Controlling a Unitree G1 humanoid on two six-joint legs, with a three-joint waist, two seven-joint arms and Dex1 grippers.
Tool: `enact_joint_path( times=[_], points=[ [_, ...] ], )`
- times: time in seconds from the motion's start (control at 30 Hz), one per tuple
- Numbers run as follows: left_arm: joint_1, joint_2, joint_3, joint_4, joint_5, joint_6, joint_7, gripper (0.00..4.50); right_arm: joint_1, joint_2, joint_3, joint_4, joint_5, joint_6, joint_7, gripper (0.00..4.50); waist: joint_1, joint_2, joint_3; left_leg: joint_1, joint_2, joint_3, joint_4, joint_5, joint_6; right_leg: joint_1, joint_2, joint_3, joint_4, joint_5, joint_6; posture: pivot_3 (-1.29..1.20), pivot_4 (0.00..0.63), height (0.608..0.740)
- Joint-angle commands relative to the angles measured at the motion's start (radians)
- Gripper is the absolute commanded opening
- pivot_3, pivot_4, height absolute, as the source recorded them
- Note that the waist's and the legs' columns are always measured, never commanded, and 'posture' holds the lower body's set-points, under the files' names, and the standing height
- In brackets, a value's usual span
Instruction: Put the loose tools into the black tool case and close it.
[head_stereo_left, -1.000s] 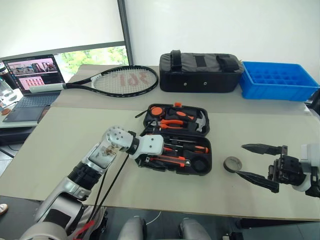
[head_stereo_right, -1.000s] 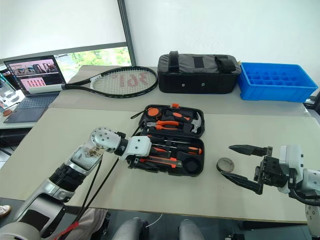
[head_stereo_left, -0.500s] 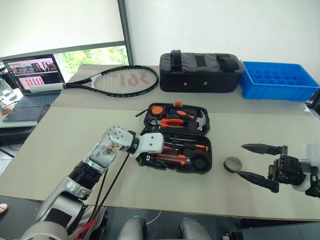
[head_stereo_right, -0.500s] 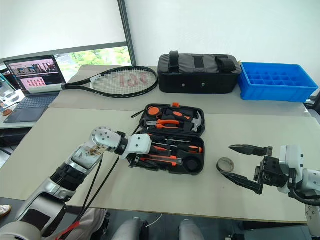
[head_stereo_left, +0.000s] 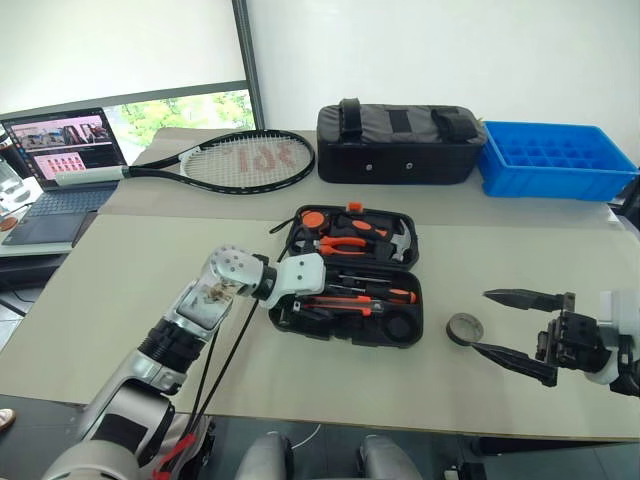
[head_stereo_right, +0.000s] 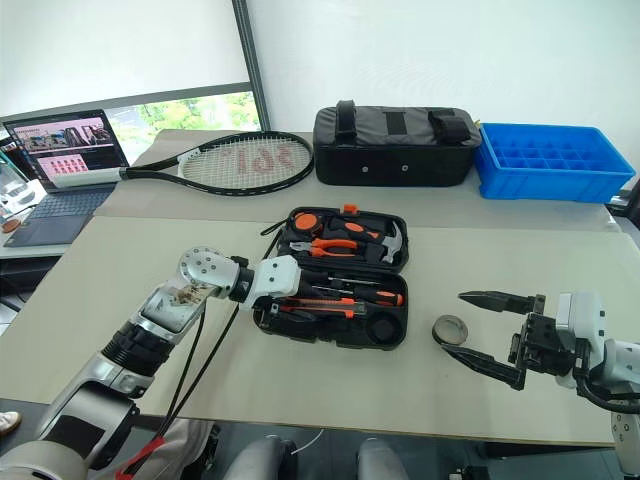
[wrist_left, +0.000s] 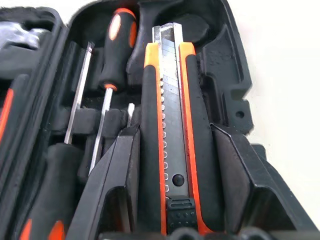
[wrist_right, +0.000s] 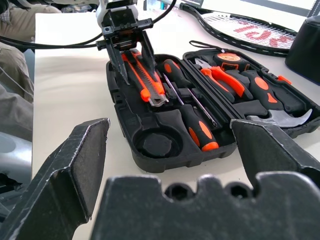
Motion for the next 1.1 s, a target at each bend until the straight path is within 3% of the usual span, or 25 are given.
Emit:
enact_joint_path(
  times=[0.03,0.27,0.3,0.37,0.47,0.53,0.83,0.93,1.1],
  points=[
    [-0.033,-0.001,-0.005,0.031,0.025,-0.042,-0.005,1.66,0.006,0.003,-0.03,-0.035,0.009,-0.02,-0.01,4.5,0.001,0.0,0.0,0.0,0.0,0.0,0.0,0.0,0.0,0.0,0.0,0.0,0.0,0.0,0.0,0.0,0.15,0.707],
    [-0.07,-0.011,-0.013,0.099,0.039,-0.1,-0.054,1.66,0.021,0.007,-0.033,-0.059,0.012,-0.015,-0.029,4.5,0.001,0.0,0.0,0.0,0.0,0.0,0.0,0.0,0.0,0.0,0.0,0.0,0.0,0.0,0.0,0.0,0.15,0.707],
    [-0.074,-0.015,-0.012,0.105,0.038,-0.105,-0.059,2.46,0.022,0.008,-0.032,-0.061,0.012,-0.015,-0.031,4.5,0.0,0.0,0.0,0.0,0.0,0.0,0.0,0.0,0.0,0.0,0.0,0.0,0.0,0.0,0.0,0.0,0.15,0.707],
    [-0.079,-0.021,-0.009,0.115,0.037,-0.112,-0.068,2.97,0.023,0.008,-0.03,-0.064,0.012,-0.015,-0.035,4.5,0.0,0.0,0.0,0.0,0.0,0.0,0.0,0.0,0.0,0.0,0.0,0.0,0.0,0.0,0.0,0.0,0.15,0.707],
    [-0.083,-0.026,-0.008,0.124,0.037,-0.122,-0.084,4.11,0.029,0.011,-0.028,-0.071,0.012,-0.016,-0.043,4.5,0.0,0.0,0.0,0.0,0.0,0.0,0.0,0.0,0.0,0.0,0.0,0.0,0.0,0.0,0.0,0.0,0.15,0.707],
    [-0.089,-0.031,-0.004,0.128,0.033,-0.126,-0.088,4.44,0.037,0.015,-0.028,-0.075,0.011,-0.019,-0.047,4.5,0.001,0.0,0.0,0.0,0.0,0.0,0.0,0.0,0.0,0.0,0.0,0.0,0.0,0.0,0.0,0.0,0.15,0.707],
    [-0.13,-0.077,0.097,0.132,-0.066,-0.129,-0.08,4.44,0.051,0.022,-0.026,-0.074,0.005,-0.026,-0.049,4.5,0.003,0.0,0.0,-0.001,0.0,0.0,0.0,0.0,0.0,0.0,0.0,0.0,-0.001,0.0,0.0,0.0,0.15,0.707],
    [-0.138,-0.076,0.109,0.188,-0.053,-0.187,-0.069,3.73,0.047,0.022,-0.023,-0.067,0.003,-0.03,-0.046,4.5,-0.001,0.0,0.0,-0.001,0.0,0.0,0.0,0.0,0.0,0.0,0.0,0.0,0.0,0.0,0.0,0.0,0.15,0.707],
    [-0.125,-0.092,0.109,0.266,-0.061,-0.288,-0.083,1.69,0.043,0.02,-0.022,-0.053,0.0,-0.037,-0.038,4.5,-0.003,0.0,0.0,0.0,0.0,0.0,0.0,0.0,0.0,0.0,0.0,0.0,0.0,0.0,0.0,0.0,0.15,0.707]
  ],
)
